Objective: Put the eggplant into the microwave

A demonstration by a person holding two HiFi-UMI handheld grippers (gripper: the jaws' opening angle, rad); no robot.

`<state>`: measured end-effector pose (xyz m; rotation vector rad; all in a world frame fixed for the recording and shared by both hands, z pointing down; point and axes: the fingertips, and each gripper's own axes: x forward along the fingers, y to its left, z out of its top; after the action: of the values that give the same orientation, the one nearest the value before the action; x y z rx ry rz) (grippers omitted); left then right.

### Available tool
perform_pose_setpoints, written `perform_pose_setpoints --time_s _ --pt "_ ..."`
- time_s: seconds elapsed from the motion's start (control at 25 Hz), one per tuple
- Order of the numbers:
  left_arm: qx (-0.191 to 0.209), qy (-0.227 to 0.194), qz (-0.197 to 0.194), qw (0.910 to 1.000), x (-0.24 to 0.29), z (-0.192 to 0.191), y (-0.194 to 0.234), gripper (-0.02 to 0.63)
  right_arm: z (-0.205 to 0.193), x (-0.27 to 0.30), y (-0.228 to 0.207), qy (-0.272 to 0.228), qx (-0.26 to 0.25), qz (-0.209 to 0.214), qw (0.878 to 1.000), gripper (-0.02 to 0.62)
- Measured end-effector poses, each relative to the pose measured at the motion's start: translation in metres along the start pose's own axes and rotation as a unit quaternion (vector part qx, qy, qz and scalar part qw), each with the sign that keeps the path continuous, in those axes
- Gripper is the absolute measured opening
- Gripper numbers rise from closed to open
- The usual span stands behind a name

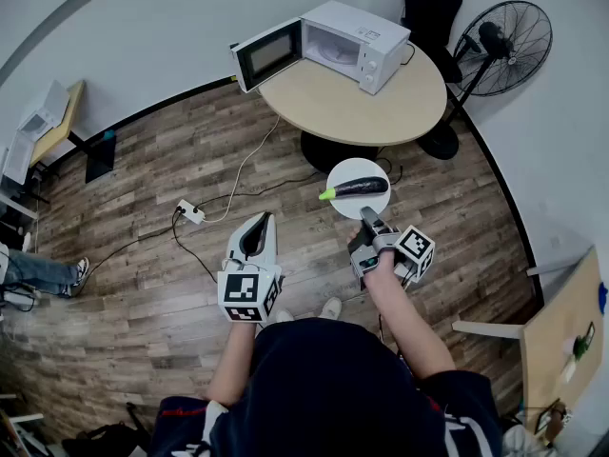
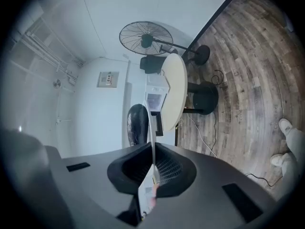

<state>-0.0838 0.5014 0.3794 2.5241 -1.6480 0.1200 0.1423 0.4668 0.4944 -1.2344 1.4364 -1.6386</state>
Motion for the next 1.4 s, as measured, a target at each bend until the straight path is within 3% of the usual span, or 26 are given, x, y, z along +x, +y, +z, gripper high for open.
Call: perform_pose_setpoints --time_s 1.0,1.4 --pt "-0.014 0.032 0.031 0.9989 0.037 -0.028 -0.028 0.014 0.034 0.028 -0.022 0.056 0.016 0.005 0.998 0.02" --pt "-0.011 0.038 0.017 0.9991 0.069 -0.028 -0.007 0.014 0.039 0.063 -0.018 0.05 0.021 -0.001 0.999 0.02"
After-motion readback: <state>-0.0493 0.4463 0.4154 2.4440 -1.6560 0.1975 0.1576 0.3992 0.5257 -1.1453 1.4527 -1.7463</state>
